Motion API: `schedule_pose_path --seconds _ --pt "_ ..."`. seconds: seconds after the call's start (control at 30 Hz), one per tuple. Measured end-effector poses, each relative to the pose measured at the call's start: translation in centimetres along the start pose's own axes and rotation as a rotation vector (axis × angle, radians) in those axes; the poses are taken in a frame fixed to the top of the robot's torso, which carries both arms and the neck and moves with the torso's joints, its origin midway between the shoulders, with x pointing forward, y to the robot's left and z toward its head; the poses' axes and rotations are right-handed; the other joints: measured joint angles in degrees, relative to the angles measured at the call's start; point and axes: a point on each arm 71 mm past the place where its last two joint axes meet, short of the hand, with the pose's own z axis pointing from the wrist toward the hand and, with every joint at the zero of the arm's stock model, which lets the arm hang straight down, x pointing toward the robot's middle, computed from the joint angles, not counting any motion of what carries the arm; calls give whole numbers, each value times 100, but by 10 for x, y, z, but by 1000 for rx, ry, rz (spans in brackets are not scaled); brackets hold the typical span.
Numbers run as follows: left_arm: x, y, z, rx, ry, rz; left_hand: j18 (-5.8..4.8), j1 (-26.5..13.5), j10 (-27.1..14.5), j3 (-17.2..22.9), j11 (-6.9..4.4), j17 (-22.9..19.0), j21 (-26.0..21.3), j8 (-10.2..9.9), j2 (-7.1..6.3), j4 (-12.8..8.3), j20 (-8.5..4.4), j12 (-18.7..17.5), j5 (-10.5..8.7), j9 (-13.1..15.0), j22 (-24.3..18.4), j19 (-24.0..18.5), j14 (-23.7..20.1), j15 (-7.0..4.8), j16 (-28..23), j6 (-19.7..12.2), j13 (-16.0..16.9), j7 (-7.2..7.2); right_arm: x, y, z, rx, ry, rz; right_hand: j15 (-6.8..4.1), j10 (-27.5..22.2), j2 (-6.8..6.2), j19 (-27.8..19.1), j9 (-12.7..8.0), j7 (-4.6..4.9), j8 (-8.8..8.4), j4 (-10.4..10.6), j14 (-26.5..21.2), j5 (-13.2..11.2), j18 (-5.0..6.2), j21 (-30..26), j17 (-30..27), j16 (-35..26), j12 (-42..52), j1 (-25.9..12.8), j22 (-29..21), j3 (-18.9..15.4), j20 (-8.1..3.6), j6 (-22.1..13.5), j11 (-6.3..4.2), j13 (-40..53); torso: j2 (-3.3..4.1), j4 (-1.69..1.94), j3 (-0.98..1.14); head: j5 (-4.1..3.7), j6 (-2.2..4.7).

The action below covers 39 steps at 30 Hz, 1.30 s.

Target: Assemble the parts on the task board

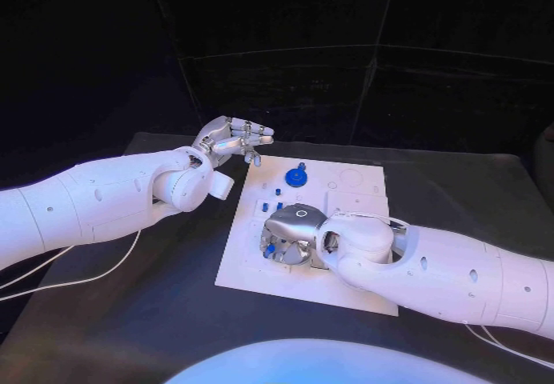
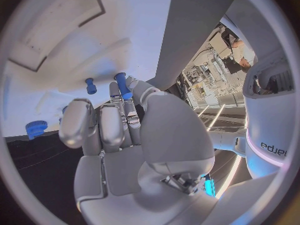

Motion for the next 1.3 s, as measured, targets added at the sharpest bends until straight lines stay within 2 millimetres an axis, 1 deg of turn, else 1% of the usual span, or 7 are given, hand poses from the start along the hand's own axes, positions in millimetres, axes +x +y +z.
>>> schedule_pose_path --seconds 0.1,0.2,0.6,0.63,0.93,1.17,1.3 --pt "0 0 0 0 0 0 0 0 0 0 0 0 0 0 0 0 0 0 0 0 0 0 0 0 0 0 0 0 1 2 1 -2 -2 -9 0 -1 -52 -19 6 30 1 0 0 0 0 0 -8 0 -25 -53 0 0 19 -31 2 2 -3 0 -2 -11 -1" --pt "0 0 0 0 1 0 0 0 0 0 0 0 0 0 0 0 0 0 0 0 0 0 0 0 0 0 0 0 2 2 1 -1 -3 -14 2 -63 -130 -19 -10 85 2 13 -2 8 0 0 -7 0 -82 -130 -7 18 20 -147 63 5 -4 0 -2 -18 7" --pt "0 0 0 -2 1 -1 0 0 0 0 0 0 0 0 0 0 0 0 0 0 0 0 0 0 0 0 0 0 3 2 1 1 -27 -10 126 -578 -292 -101 -24 187 3 27 0 9 0 -62 -94 0 -213 -285 -101 33 101 -617 193 -1 -3 1 0 -21 26" --pt "0 0 0 -2 1 -1 0 0 0 0 0 0 0 0 0 0 0 0 0 0 0 0 0 0 0 0 0 0 3 2 1 1 -31 -9 126 -641 -343 -113 -28 184 3 27 0 9 0 -90 -120 0 -213 -295 -129 33 113 -704 205 -1 -2 1 0 -23 27" --pt "0 0 0 -4 3 -1 0 0 0 0 0 0 0 0 0 0 0 0 0 0 0 0 0 0 0 0 0 0 -1 3 0 -4 -85 8 126 -954 -370 -135 -28 131 3 6 0 41 -1 -204 -255 -66 -103 -322 -311 -234 130 -1221 187 2 3 3 1 -34 27" --pt "0 0 0 -5 4 -2 0 0 -22 18 -21 -24 -23 28 0 -18 0 0 0 0 -11 0 0 0 0 0 -6 0 -3 1 -7 -4 -118 23 125 -976 -370 -153 -27 112 3 12 0 88 0 -208 -296 -89 -22 -322 -345 -355 111 -1306 170 8 3 3 3 -43 26" --pt "-1 0 0 -7 4 -2 0 0 -22 18 -22 -25 -23 28 0 -18 0 0 0 0 -11 0 0 0 0 0 -6 0 -3 -4 -17 6 -129 35 125 -1039 -433 -153 -13 120 3 32 0 111 0 -247 -313 -88 45 -385 -380 -557 111 -1314 172 8 1 4 3 -59 36"
